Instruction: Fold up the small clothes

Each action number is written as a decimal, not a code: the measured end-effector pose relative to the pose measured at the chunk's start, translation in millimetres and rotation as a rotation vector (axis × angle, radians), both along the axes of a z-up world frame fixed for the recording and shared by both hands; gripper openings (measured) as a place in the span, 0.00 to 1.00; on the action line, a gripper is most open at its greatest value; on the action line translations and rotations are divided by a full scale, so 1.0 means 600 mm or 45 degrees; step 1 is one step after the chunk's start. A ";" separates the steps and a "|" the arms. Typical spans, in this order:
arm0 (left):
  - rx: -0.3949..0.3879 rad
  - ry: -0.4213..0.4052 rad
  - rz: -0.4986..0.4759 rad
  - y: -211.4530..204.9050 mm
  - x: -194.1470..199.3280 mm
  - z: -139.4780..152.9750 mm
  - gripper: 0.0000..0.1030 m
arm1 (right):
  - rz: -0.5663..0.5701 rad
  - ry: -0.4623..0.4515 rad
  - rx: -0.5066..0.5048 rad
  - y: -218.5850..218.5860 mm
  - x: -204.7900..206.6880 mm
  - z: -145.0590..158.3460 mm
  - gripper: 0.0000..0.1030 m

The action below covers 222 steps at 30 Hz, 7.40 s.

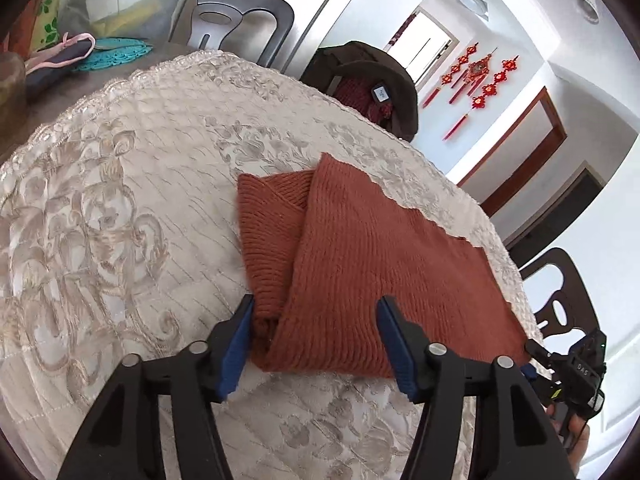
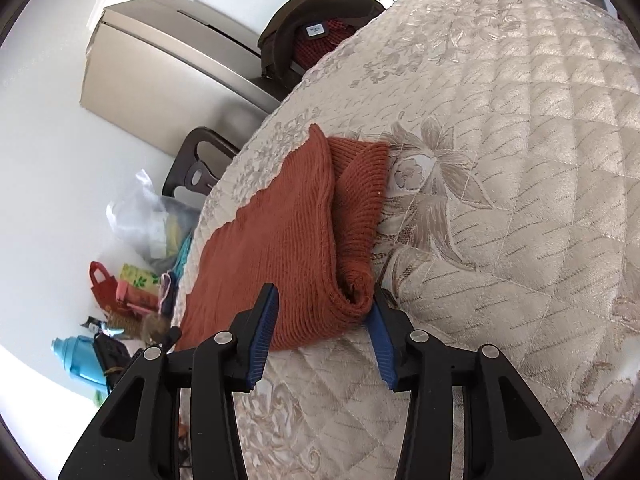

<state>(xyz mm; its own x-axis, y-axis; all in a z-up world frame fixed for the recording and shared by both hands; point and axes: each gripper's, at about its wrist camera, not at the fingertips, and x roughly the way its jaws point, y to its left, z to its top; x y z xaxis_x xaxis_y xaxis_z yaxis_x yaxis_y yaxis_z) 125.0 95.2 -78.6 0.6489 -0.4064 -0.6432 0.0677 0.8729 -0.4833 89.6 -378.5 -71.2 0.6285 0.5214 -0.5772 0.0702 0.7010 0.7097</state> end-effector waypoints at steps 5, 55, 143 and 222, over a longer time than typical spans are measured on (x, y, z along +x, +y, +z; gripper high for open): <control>0.056 0.019 0.022 -0.009 0.019 -0.002 0.33 | -0.006 0.019 -0.079 0.009 0.024 -0.002 0.25; 0.258 -0.050 -0.281 -0.087 -0.062 0.014 0.25 | 0.525 -0.203 -0.612 0.236 -0.050 0.056 0.17; -0.091 -0.141 -0.242 -0.064 -0.097 0.096 0.19 | 0.488 -0.200 -0.520 0.196 -0.108 0.052 0.12; 0.110 -0.126 -0.644 -0.258 -0.089 0.057 0.41 | 0.222 -0.053 -0.212 0.005 -0.070 0.040 0.13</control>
